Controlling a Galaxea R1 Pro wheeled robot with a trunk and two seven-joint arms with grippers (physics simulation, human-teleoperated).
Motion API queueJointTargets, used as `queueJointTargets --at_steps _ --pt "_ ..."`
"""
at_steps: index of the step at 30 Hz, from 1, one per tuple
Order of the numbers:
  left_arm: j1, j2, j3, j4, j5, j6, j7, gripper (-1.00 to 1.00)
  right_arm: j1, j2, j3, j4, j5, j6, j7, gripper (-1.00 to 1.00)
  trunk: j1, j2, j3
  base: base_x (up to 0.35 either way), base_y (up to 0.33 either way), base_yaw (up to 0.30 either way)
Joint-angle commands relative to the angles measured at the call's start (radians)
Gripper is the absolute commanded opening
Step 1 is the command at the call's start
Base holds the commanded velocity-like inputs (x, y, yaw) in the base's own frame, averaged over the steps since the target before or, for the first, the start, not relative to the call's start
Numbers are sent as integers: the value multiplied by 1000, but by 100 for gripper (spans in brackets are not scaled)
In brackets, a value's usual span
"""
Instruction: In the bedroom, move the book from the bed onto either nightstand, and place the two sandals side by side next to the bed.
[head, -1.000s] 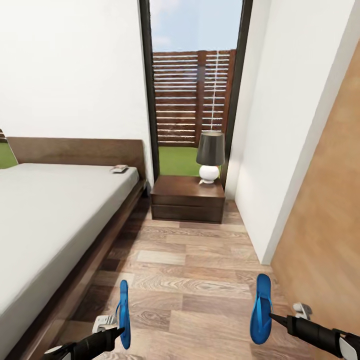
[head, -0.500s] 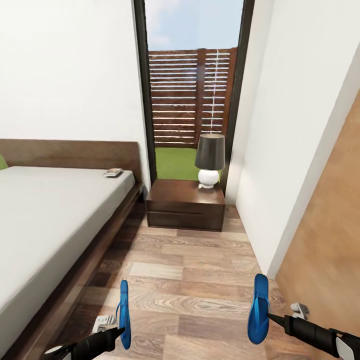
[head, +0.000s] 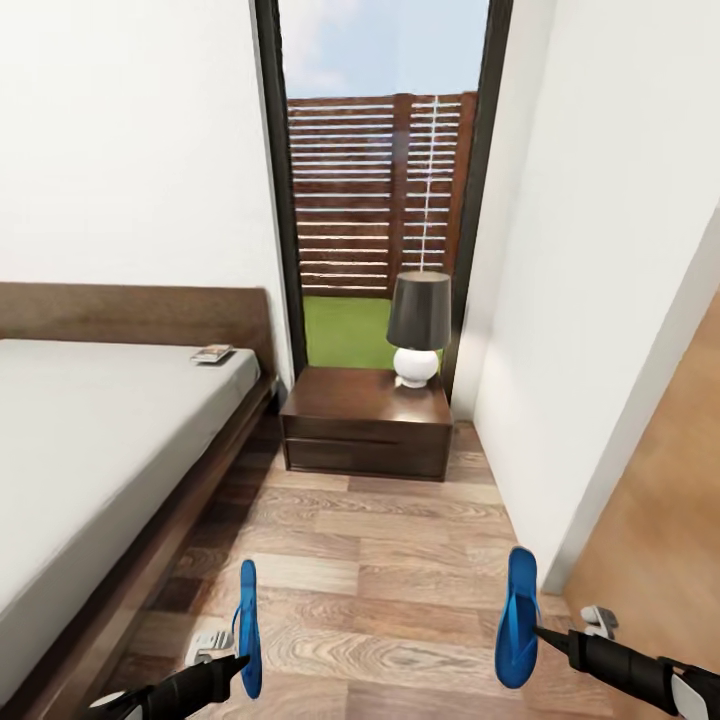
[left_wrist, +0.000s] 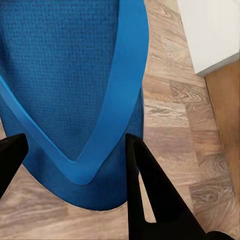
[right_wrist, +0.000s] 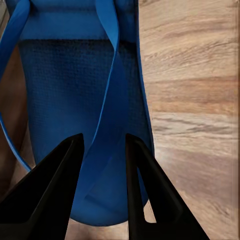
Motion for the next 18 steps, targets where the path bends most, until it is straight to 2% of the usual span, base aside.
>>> queueJointTargets --at_steps 1,18 --pt "-1 0 -6 0 6 -7 -1 -100 -1 0 -2 0 -5 5 3 -100 0 0 -1 320 -71 0" --pt "-1 1 -5 0 6 -7 -1 -100 -1 1 -2 0 -5 6 2 -100 0 0 -1 320 -71 0"
